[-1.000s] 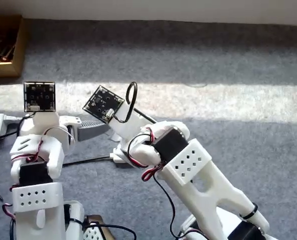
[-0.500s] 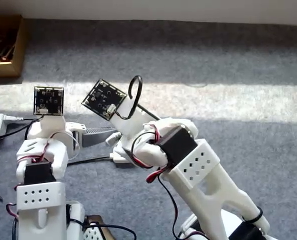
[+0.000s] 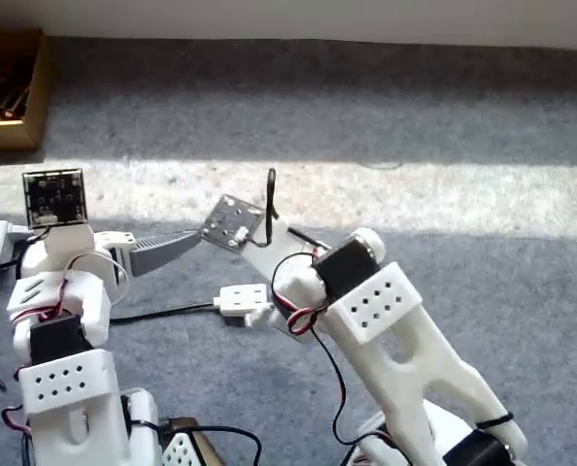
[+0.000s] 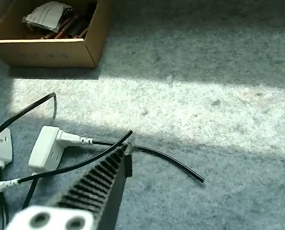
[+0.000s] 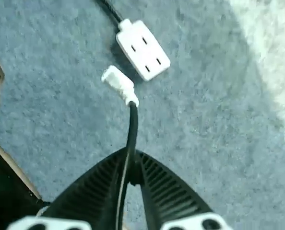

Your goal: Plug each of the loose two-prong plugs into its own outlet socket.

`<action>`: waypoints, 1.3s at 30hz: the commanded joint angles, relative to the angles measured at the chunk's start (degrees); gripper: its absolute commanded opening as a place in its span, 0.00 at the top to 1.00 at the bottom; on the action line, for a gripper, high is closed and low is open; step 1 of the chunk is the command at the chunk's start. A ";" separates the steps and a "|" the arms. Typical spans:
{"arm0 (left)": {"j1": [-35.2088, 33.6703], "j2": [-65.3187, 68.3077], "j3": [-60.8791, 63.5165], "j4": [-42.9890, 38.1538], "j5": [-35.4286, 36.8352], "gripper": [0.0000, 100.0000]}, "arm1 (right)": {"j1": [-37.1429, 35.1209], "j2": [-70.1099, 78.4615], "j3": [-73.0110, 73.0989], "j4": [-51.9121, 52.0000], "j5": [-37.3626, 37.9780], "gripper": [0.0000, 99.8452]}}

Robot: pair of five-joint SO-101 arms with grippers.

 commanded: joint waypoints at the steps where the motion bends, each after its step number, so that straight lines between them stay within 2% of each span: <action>1: -2.86 -0.66 -2.07 -1.05 -0.26 0.33 | 5.76 -0.84 11.56 -2.24 4.13 1.00; 6: -3.74 -0.66 -2.33 -1.14 -0.26 0.33 | 10.24 -0.13 20.53 -3.12 10.02 1.00; 9: -3.74 -0.66 -2.33 -1.05 -0.26 0.33 | 13.32 -0.66 25.27 0.40 14.95 0.99; 13: -3.47 -0.66 -2.24 -0.97 -0.26 0.33 | 22.20 -0.84 23.52 1.89 22.33 0.99; 15: -3.38 -0.66 -2.24 -0.97 -0.26 0.33 | 23.34 -0.84 21.93 -0.48 22.95 0.99; 19: -3.56 -0.66 -2.24 -0.88 -0.26 0.33 | 22.37 -0.84 21.05 -5.67 22.95 0.96; 25: -3.30 -0.66 -1.89 -0.97 -0.26 0.33 | 16.57 -0.40 21.32 -7.34 22.95 0.74; 27: -3.30 -0.66 -2.15 -0.97 -0.26 0.33 | 13.41 -0.31 22.20 -9.80 23.30 0.70; 29: -3.65 -0.66 -2.15 -0.97 -0.35 0.33 | 10.68 -0.31 23.87 -13.76 23.56 0.70; 33: -6.02 -0.57 -1.54 -0.97 -3.60 0.33 | 8.75 -0.22 28.09 -18.59 30.24 0.70; 36: -10.95 -0.57 -0.04 -2.73 -5.63 0.33 | 8.04 -0.31 31.69 -22.81 30.24 0.70; 39: -16.84 -0.57 3.47 -8.53 -5.63 0.33 | 8.04 -0.84 36.26 -26.42 30.42 0.70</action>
